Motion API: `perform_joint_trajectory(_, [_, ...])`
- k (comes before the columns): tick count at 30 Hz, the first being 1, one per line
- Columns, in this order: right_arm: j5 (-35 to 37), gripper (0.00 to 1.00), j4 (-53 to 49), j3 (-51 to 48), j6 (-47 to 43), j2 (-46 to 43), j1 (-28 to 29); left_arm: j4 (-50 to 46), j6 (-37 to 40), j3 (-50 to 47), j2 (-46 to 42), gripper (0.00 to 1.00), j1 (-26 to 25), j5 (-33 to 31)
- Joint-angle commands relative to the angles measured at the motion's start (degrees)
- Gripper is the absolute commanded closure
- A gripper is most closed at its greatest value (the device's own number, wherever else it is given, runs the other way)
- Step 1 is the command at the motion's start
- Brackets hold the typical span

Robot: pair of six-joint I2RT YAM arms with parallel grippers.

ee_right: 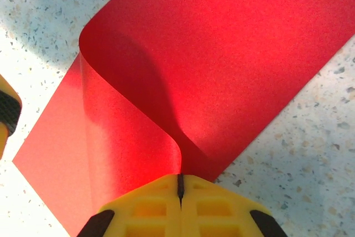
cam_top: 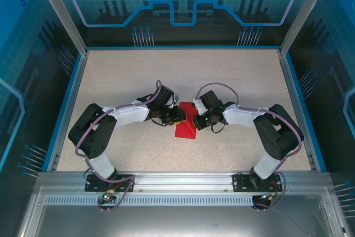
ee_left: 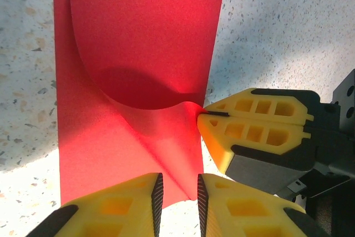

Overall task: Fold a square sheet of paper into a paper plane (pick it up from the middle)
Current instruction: Fold the triangle a second time at the center of the table.

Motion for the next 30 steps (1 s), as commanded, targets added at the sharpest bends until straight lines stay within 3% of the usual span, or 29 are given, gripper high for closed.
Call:
perform_joint_trajectory(1, [-0.4, 0.97, -0.3, 1.6, -0.3, 0.2, -0.8, -0.1, -0.3, 1.5, 0.9, 0.73, -0.4, 1.4])
perform_joint_trajectory(19, [1.3, 0.97, -1.4, 1.6, -0.6, 2.7, -0.8, 1.8, -1.3, 0.8, 0.9, 0.78, -0.5, 2.7])
perform_joint_trajectory(26, [1.5, 0.97, -1.4, 1.6, -0.6, 3.0, -0.8, 6.5, -4.4, -0.5, 2.1, 0.85, -0.5, 5.6])
perform_joint_trajectory(30, [1.6, 0.97, -1.4, 1.5, -0.5, 3.0, -0.8, 7.2, -5.4, -1.0, 3.0, 1.0, -0.5, 5.9])
